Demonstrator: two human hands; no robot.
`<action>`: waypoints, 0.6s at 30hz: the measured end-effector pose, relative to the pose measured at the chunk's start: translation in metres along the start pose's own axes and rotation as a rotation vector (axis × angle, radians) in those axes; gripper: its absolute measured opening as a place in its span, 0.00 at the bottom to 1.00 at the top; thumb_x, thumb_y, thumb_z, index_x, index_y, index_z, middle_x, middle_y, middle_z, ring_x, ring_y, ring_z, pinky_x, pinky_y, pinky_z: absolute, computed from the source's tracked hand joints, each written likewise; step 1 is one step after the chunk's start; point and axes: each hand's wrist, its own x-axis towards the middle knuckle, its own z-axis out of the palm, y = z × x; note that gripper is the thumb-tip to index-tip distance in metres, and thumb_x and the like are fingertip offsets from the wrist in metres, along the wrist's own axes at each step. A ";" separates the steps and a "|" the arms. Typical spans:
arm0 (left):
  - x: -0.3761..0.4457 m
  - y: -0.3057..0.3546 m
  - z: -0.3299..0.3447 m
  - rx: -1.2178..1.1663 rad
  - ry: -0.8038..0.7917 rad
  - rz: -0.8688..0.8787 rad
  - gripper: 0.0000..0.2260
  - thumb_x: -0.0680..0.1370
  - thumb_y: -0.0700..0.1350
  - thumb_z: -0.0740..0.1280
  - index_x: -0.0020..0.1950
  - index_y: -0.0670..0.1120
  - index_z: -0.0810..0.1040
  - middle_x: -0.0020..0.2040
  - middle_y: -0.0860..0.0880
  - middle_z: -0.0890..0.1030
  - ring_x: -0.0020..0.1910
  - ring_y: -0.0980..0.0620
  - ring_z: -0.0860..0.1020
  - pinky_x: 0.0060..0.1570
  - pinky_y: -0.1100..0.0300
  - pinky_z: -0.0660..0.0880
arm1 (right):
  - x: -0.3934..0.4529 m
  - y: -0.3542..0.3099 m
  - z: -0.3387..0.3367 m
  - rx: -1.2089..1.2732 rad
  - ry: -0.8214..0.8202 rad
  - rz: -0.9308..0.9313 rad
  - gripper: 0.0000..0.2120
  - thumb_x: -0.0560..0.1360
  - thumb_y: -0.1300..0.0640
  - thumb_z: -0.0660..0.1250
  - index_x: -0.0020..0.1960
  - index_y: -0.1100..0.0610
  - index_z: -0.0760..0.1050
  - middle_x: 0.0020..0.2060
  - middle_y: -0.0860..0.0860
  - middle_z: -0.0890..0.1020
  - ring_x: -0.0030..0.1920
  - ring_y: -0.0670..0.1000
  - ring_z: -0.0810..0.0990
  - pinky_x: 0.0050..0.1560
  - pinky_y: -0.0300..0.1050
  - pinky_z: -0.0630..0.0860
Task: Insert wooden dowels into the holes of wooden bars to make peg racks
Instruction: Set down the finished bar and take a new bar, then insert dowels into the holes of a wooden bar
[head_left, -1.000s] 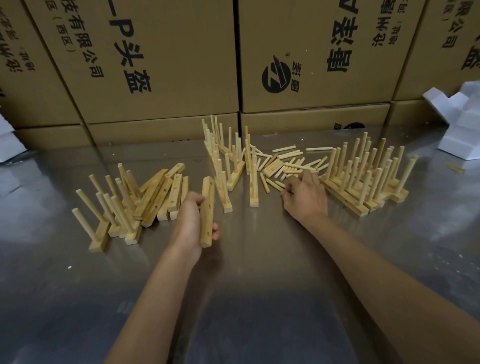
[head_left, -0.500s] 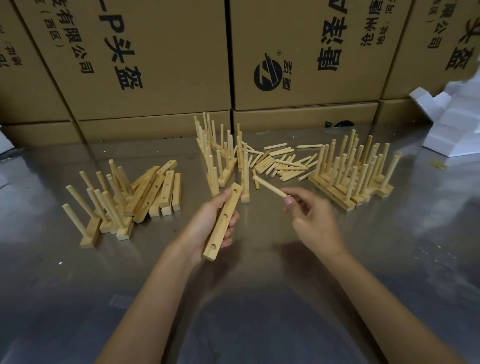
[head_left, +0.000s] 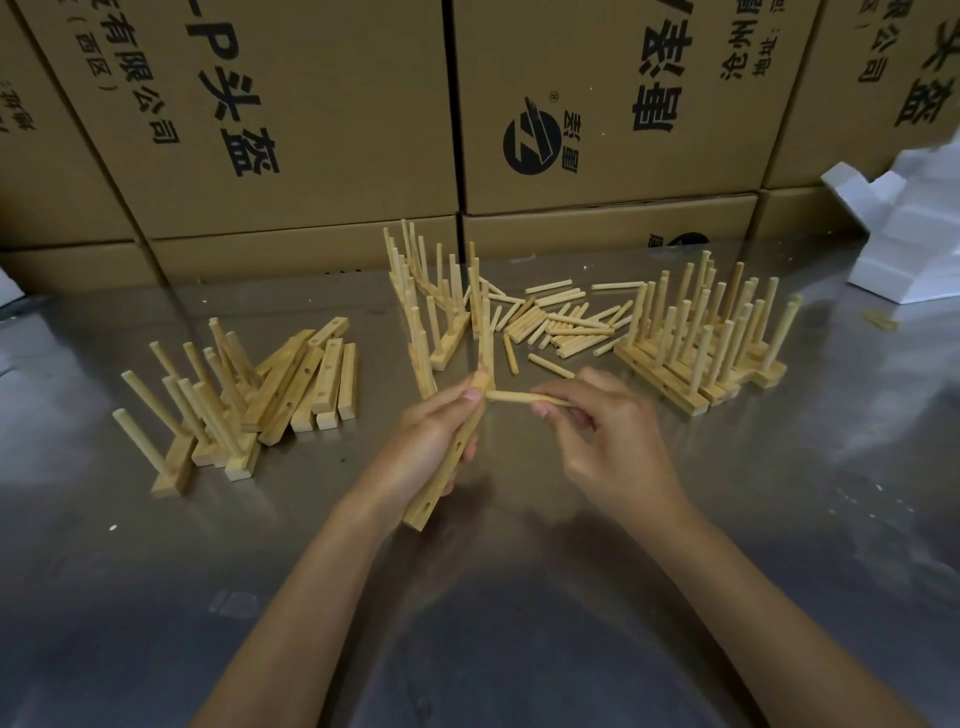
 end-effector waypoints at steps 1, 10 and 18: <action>0.000 -0.001 0.001 0.050 0.013 0.011 0.13 0.84 0.55 0.60 0.67 0.66 0.76 0.35 0.48 0.73 0.30 0.54 0.70 0.29 0.59 0.67 | -0.001 0.000 0.001 -0.019 -0.007 -0.019 0.05 0.76 0.64 0.70 0.50 0.58 0.84 0.34 0.37 0.66 0.38 0.37 0.69 0.40 0.27 0.63; 0.001 -0.005 0.012 -0.103 0.001 -0.068 0.13 0.84 0.52 0.60 0.66 0.62 0.77 0.31 0.50 0.73 0.28 0.55 0.69 0.30 0.60 0.66 | -0.009 0.002 0.014 0.160 0.091 0.126 0.06 0.76 0.66 0.68 0.46 0.58 0.83 0.32 0.41 0.72 0.34 0.42 0.72 0.33 0.28 0.62; 0.003 -0.011 0.018 -0.095 0.029 -0.073 0.12 0.84 0.53 0.59 0.65 0.62 0.77 0.31 0.50 0.74 0.27 0.56 0.70 0.28 0.62 0.68 | -0.014 0.001 0.023 0.278 0.154 0.268 0.07 0.76 0.65 0.69 0.43 0.55 0.82 0.31 0.42 0.76 0.31 0.42 0.72 0.32 0.30 0.63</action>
